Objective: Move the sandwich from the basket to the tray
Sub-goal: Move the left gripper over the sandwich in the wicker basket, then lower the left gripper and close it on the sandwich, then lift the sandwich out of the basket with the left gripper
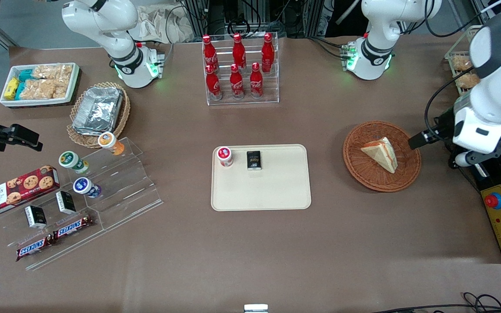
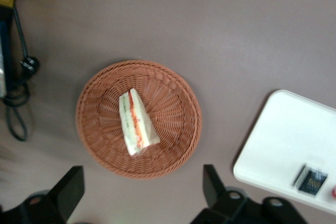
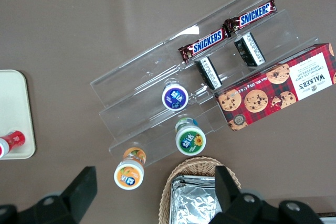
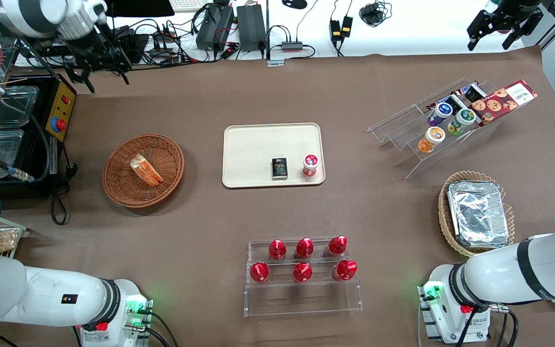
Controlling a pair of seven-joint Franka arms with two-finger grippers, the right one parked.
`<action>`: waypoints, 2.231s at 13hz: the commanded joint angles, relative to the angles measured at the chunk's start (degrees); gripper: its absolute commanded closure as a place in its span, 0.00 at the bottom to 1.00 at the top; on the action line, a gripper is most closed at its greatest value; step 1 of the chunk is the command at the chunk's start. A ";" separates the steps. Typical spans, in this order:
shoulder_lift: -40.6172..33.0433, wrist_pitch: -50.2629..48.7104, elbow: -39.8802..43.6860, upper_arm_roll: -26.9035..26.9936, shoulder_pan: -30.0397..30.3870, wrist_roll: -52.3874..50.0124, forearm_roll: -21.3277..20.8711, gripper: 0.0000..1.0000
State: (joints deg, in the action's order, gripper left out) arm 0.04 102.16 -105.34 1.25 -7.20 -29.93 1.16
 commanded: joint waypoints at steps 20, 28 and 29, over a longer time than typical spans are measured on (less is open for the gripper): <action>3.39 52.44 -42.15 0.16 0.97 -24.64 -2.39 1.00; -0.56 36.31 -31.80 -0.46 0.35 -16.15 -3.53 1.00; -1.09 31.48 -28.21 -0.72 0.35 -13.08 -3.79 1.00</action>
State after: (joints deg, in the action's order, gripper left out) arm 1.16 141.54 -138.99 0.95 -6.71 -46.97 -1.39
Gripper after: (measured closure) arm 0.797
